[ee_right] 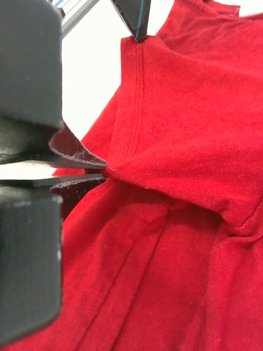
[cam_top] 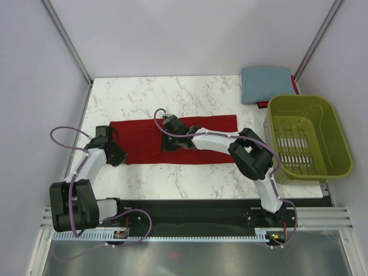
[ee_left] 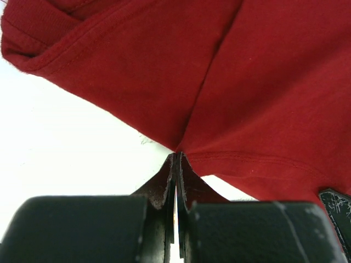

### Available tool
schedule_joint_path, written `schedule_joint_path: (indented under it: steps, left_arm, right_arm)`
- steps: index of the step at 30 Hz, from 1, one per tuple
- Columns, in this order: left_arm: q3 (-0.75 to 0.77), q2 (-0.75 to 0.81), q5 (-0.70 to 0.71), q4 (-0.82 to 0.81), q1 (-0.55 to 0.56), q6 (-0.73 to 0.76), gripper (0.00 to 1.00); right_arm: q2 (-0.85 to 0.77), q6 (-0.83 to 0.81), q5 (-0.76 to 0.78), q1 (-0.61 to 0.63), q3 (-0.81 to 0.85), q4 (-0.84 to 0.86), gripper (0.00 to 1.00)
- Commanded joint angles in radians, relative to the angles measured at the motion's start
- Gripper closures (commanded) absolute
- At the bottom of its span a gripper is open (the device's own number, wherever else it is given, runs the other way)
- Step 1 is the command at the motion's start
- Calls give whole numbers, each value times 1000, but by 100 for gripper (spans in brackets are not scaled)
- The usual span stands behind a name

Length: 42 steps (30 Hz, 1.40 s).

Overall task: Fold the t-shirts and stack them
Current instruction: Fold the tshirt

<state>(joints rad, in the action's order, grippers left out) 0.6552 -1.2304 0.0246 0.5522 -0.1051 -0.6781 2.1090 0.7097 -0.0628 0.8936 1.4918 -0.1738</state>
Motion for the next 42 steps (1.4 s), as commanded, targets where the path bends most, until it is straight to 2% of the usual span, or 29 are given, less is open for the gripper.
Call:
schedule_joint_path:
  steps: [1, 5, 10, 12, 13, 14, 17, 31, 42]
  left_arm:
    - [34, -17, 11, -43, -1, -31, 98]
    - [47, -27, 14, -48, -2, -18, 98]
    - [63, -38, 26, -47, -7, -6, 98]
    - [72, -43, 23, -48, -8, -6, 98]
    - [75, -47, 21, -48, -11, -8, 98]
    - [78, -49, 21, -46, -13, -9, 98]
    - [101, -75, 20, -46, -21, -2, 98]
    - [227, -244, 63, -57, -45, -11, 98]
    - [310, -310, 72, -48, -50, 22, 98]
  right_arm:
    - [22, -7, -38, -12, 56, 16, 84]
    - [35, 5, -46, -10, 64, 17, 77]
    - [40, 25, -39, -12, 42, 25, 73]
    - [40, 30, -37, -12, 38, 34, 78]
    - [40, 31, -37, -12, 39, 36, 83]
    - [40, 31, -35, -12, 41, 36, 92]
    - [36, 40, -35, -16, 53, 36, 99]
    - [140, 151, -216, -131, 124, 160, 100]
    - [181, 226, -308, -144, 183, 264, 95]
